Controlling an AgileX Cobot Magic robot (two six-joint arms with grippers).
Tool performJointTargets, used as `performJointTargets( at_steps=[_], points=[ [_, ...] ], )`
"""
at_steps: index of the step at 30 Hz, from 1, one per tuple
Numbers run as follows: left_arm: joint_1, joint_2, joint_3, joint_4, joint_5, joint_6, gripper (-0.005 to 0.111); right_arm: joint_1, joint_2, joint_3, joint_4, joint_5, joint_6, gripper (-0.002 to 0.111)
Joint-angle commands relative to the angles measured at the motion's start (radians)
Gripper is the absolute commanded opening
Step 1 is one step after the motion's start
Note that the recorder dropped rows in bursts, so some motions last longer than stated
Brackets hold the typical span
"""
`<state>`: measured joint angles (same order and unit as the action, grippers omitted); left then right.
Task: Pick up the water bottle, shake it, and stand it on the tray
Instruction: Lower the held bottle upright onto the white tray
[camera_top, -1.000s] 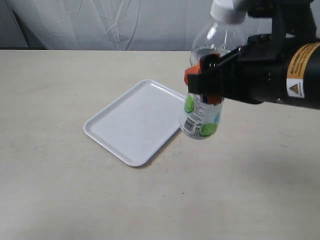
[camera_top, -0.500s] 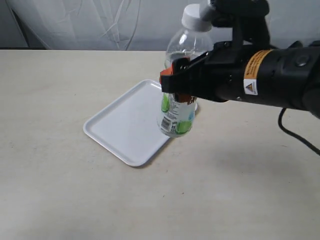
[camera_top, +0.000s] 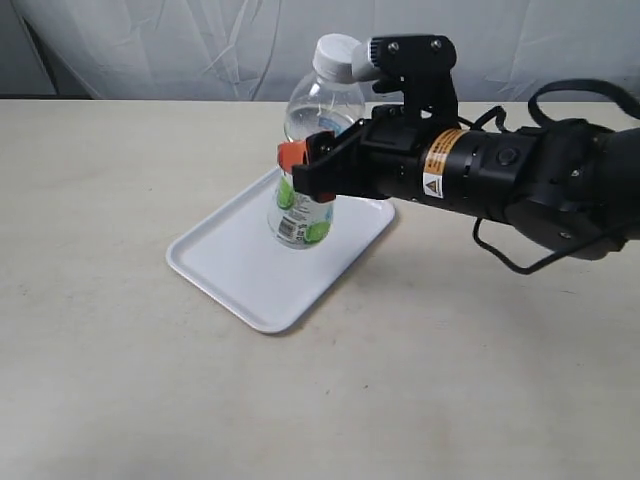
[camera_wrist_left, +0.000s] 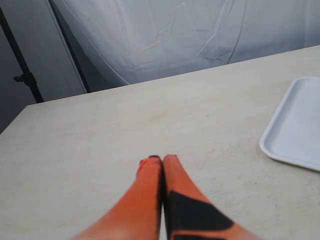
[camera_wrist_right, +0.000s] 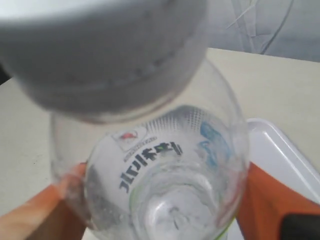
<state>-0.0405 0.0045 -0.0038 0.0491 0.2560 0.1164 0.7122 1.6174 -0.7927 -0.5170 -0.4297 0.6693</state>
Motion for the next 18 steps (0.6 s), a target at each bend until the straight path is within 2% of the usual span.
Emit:
performJointTargets(
  at_steps=[1,11,18],
  points=[
    [0.000,-0.005,0.004,-0.005,-0.009,-0.003,0.000,-0.035,0.080,-0.016,-0.009,-0.168,-0.015,-0.001],
    [0.000,-0.005,0.004,-0.005,-0.009,-0.003,0.000,-0.035,0.210,-0.109,-0.060,-0.149,-0.027,-0.001],
    [0.000,-0.005,0.004,-0.005,-0.009,-0.003,0.000,-0.035,0.220,-0.150,-0.060,0.035,-0.027,-0.001]
  ],
)
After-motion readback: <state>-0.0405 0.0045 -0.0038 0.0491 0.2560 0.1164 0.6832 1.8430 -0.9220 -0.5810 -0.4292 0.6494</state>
